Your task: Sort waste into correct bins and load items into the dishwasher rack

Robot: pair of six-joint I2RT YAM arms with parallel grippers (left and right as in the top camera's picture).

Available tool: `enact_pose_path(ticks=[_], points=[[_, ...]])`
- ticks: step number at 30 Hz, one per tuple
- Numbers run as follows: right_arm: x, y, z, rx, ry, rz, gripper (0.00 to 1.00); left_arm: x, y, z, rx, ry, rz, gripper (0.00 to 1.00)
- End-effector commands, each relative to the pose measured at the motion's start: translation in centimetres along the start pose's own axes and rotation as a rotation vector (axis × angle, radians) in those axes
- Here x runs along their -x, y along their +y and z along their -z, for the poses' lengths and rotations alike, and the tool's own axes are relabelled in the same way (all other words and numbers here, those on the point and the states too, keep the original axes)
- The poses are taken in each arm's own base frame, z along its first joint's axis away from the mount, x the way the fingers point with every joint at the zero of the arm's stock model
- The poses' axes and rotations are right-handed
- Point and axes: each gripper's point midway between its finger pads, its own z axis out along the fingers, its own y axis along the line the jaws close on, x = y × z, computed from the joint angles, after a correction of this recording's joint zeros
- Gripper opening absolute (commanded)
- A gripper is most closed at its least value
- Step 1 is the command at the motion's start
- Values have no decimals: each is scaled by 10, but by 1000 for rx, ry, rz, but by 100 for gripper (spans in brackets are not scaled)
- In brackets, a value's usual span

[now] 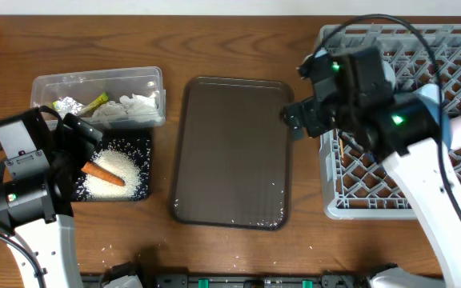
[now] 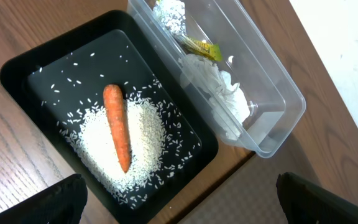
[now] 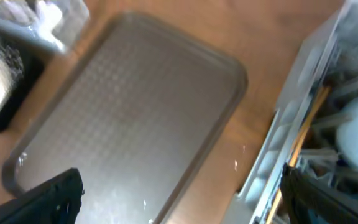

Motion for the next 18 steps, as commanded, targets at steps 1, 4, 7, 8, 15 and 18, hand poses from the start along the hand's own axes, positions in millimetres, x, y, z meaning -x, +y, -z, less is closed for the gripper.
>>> enact_pose_path(ticks=[1,4,7,8,15,18], points=[[0,-7,14,-6,-101,15,99,0,3,-1,14,-3,2,100],[-4,-20,19,-35,-210,7,99,0,3,-1,14,-3,2,100],[-17,-34,22,-67,-309,-2,99,0,3,-1,14,-3,2,100],[-21,-38,23,-77,-340,-3,99,0,3,-1,14,-3,2,100],[-63,-54,38,-157,-597,19,99,0,3,-1,14,-3,2,100],[-85,-53,38,-178,-665,33,99,0,3,-1,14,-3,2,100]])
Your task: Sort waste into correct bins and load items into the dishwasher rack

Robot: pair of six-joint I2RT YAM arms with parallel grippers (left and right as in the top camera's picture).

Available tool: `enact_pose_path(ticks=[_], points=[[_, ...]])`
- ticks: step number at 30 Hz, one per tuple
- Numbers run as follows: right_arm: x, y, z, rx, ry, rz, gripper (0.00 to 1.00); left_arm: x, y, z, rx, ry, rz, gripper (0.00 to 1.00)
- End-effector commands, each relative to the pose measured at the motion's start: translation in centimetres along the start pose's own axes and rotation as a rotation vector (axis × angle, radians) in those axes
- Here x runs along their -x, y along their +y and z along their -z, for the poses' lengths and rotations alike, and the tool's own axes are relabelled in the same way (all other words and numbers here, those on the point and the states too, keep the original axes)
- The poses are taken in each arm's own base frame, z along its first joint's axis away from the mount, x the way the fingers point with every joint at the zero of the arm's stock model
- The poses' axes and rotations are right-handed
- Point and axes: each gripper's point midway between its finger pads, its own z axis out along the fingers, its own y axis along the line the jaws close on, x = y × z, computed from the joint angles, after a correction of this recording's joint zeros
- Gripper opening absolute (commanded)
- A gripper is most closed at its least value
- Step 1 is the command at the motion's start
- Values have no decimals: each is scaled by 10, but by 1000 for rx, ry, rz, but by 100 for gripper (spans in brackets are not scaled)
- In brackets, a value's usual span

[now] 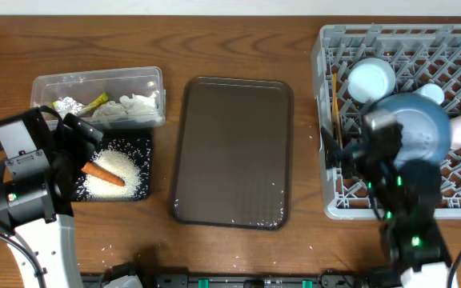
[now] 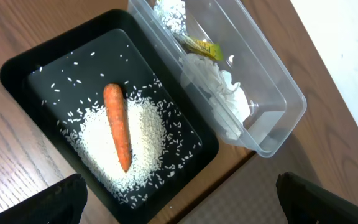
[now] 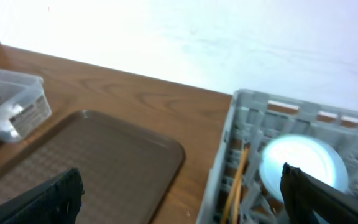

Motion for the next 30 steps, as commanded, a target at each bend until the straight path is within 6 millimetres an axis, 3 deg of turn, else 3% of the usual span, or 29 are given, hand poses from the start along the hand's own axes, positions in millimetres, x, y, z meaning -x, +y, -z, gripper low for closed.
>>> enact_pose_path(ticks=[1,11,16,23,30], points=[[-23,1,13,-10,-47,15,99,1,3,-1,13,-4,2,100],[-60,-2,43,-68,-226,48,99,1,3,-1,13,-4,2,100],[-55,-13,49,-114,-254,49,99,1,3,-1,13,-4,2,100],[-75,-37,52,-210,-174,21,99,1,3,-1,13,-4,2,100],[-95,-42,58,-247,-107,-2,99,1,3,-1,13,-4,2,100]])
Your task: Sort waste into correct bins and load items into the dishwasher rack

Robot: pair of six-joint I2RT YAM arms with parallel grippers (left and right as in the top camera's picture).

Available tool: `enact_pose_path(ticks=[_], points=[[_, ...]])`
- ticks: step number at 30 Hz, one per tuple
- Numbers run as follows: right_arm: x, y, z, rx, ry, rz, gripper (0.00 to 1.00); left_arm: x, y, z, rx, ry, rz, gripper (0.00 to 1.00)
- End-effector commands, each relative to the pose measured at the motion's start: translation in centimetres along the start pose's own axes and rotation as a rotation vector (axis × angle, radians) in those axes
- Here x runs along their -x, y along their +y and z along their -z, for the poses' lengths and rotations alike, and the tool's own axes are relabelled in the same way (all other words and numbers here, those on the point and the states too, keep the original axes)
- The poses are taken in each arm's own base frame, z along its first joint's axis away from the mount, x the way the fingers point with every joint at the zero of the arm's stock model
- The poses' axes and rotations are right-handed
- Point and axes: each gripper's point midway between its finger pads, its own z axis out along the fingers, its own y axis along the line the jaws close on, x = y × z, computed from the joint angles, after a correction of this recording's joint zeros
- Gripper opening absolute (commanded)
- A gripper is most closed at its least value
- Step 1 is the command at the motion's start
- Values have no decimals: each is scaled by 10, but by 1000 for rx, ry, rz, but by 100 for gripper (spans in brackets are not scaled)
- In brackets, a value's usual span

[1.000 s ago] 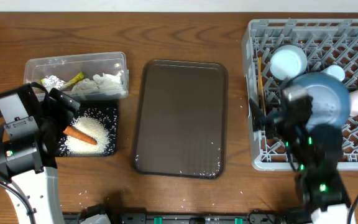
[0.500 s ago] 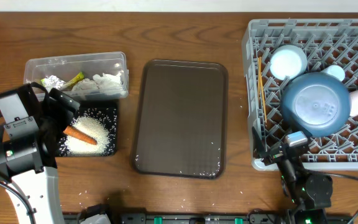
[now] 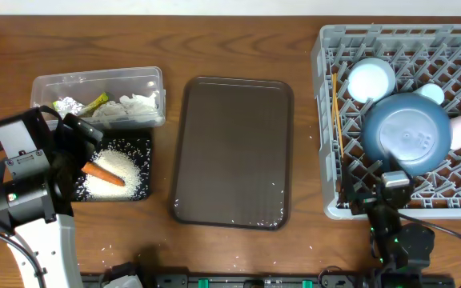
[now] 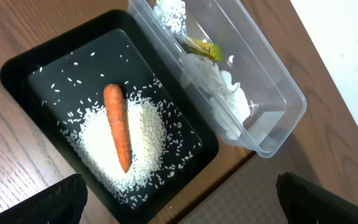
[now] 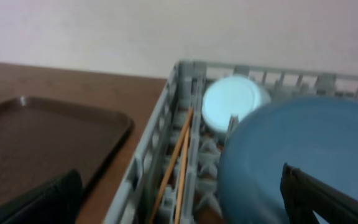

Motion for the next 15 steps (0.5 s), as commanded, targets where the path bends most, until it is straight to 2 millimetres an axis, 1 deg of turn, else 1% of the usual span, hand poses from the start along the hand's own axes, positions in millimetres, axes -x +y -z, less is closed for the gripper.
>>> enact_pose_path(ticks=[1,15], points=[[8,-5,4,-29,-39,10,99,1,3,-1,13,-5,2,100],[6,-7,4,-41,-33,9,99,1,3,-1,13,-5,2,100]])
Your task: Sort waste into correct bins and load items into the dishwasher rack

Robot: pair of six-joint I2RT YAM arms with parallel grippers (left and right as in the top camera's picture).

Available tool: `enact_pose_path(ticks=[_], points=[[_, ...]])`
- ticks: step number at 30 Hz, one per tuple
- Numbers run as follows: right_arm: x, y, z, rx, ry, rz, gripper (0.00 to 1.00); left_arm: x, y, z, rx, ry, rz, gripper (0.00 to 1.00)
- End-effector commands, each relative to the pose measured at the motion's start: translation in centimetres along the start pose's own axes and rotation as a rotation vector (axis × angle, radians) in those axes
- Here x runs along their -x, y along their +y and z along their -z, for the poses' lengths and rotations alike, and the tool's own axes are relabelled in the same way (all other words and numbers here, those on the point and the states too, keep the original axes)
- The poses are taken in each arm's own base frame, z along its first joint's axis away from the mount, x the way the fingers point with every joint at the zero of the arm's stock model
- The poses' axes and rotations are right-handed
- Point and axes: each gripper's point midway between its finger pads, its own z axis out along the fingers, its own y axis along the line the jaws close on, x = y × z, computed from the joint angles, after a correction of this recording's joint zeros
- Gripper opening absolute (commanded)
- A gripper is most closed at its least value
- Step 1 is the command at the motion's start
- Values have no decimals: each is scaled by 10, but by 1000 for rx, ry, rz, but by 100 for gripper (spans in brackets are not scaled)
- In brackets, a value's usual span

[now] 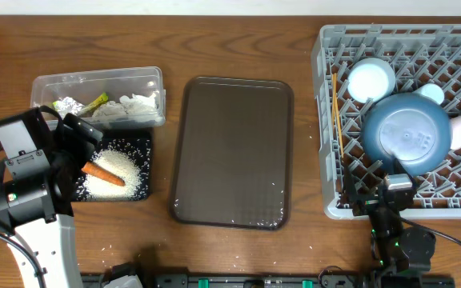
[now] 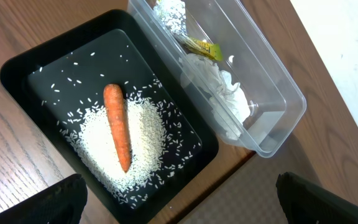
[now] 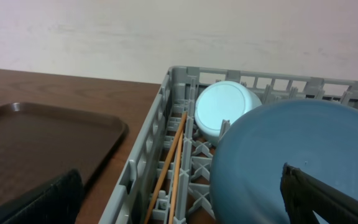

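The grey dishwasher rack (image 1: 398,32) on the right holds a blue plate (image 1: 406,138), a pale cup (image 1: 372,80), wooden chopsticks (image 1: 336,112) and a pink item. At left, a black tray (image 2: 61,68) holds rice and a carrot (image 2: 118,124). Behind it a clear bin (image 2: 272,93) holds foil, a yellow wrapper and tissue. My left gripper (image 2: 179,190) hangs open above the black tray, holding nothing. My right gripper (image 3: 179,183) is open and empty, low at the rack's front, facing the chopsticks (image 3: 169,168) and plate (image 3: 272,155).
A brown serving tray (image 1: 230,152) lies in the middle with only a few rice grains on it. Loose grains dot the wood near the front left. My right arm (image 1: 396,232) sits at the table's front edge below the rack.
My right gripper has dropped a touch at the rack's front and its view has sharpened. The left arm and all objects are unchanged.
My right gripper was open over the rack's left edge beside the brown tray. Then it stood over the rack's front part, then low at the table's front edge, where it remains. The left gripper stayed open above the black tray throughout.
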Motion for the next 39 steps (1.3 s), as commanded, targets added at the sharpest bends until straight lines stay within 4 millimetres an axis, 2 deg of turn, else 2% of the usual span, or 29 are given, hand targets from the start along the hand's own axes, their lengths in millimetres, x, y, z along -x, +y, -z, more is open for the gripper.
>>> enact_pose_path(ticks=[1,26,34,39], points=[[0,-4,0,-20,0,4,99,1,3,-1,13,-5,2,100],[0,-4,0,-20,0,4,99,1,5,-1,23,-6,-29,100],[0,-4,0,-20,0,4,99,-22,12,-2,47,87,-85,100],[0,-4,0,-20,0,4,99,-42,2,-18,-36,56,-348,100]])
